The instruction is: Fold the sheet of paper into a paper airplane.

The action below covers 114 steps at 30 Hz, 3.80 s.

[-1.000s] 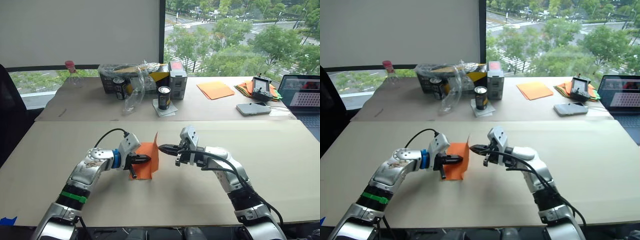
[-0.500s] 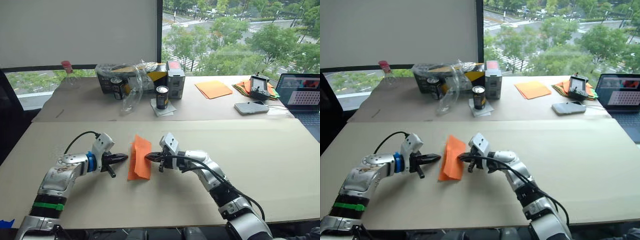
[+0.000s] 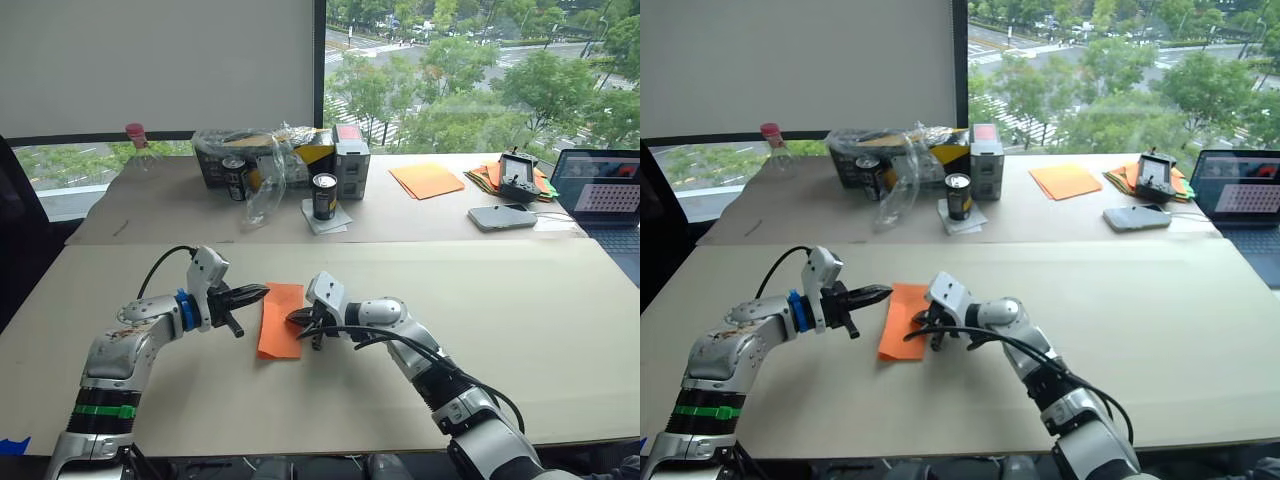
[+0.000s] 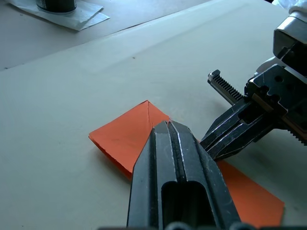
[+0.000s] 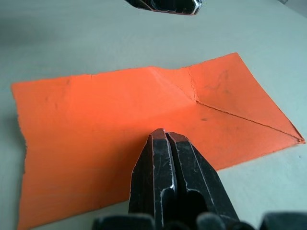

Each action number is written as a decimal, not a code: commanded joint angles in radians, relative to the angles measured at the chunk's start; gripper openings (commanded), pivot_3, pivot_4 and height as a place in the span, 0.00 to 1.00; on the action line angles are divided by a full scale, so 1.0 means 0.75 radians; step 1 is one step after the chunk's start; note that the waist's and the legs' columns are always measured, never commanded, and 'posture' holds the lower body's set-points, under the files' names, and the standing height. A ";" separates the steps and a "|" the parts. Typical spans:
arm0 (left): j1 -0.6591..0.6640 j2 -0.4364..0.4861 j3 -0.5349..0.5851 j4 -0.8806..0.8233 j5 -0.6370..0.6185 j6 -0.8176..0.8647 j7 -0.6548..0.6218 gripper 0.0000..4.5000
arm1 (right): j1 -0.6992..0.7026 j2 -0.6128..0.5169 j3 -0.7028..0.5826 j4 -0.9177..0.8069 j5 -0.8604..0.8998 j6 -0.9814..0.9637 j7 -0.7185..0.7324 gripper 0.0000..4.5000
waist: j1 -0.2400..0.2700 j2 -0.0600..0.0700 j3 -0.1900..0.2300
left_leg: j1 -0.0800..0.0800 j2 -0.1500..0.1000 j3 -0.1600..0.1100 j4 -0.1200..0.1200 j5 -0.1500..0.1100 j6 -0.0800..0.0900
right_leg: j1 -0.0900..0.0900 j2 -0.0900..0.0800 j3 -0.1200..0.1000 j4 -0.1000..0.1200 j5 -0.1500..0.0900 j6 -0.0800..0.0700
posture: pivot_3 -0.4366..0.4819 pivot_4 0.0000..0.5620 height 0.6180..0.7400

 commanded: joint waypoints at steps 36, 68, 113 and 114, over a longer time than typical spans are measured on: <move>0.056 0.046 -0.220 0.066 0.202 -0.114 -0.013 0.01 | -0.334 0.112 -0.162 0.632 -0.041 -0.149 -0.273 0.00 | -0.003 0.003 -0.004 | 0.002 0.000 0.000 -0.003 0.000 0.000 | 0.000 0.000 0.000 0.000 0.000 0.000 | 0.48 0.27 0.43; 0.034 0.059 -0.229 -0.008 0.174 -0.042 -0.048 0.01 | 0.066 -0.071 0.104 0.113 -0.132 -0.271 0.251 0.00 | -0.002 0.003 -0.006 | 0.023 0.000 0.000 -0.013 -0.001 0.002 | 0.020 0.000 0.000 -0.005 -0.002 0.002 | 0.48 0.27 0.43; 0.022 0.106 -0.135 0.113 0.138 -0.042 0.006 0.01 | 0.137 -0.519 -0.149 -0.845 0.183 0.467 0.239 0.00 | 0.041 0.002 -0.004 | 0.021 0.000 0.000 -0.016 -0.003 0.004 | 0.023 -0.002 -0.002 -0.015 -0.005 0.002 | 0.48 0.27 0.43; 0.023 0.102 -0.164 0.120 0.156 -0.076 -0.018 0.01 | 0.135 -0.527 -0.150 -0.850 0.185 0.471 0.234 0.00 | 0.042 0.002 -0.004 | 0.021 0.000 0.000 -0.015 -0.003 0.004 | 0.023 -0.003 -0.002 -0.015 -0.005 0.002 | 0.48 0.27 0.43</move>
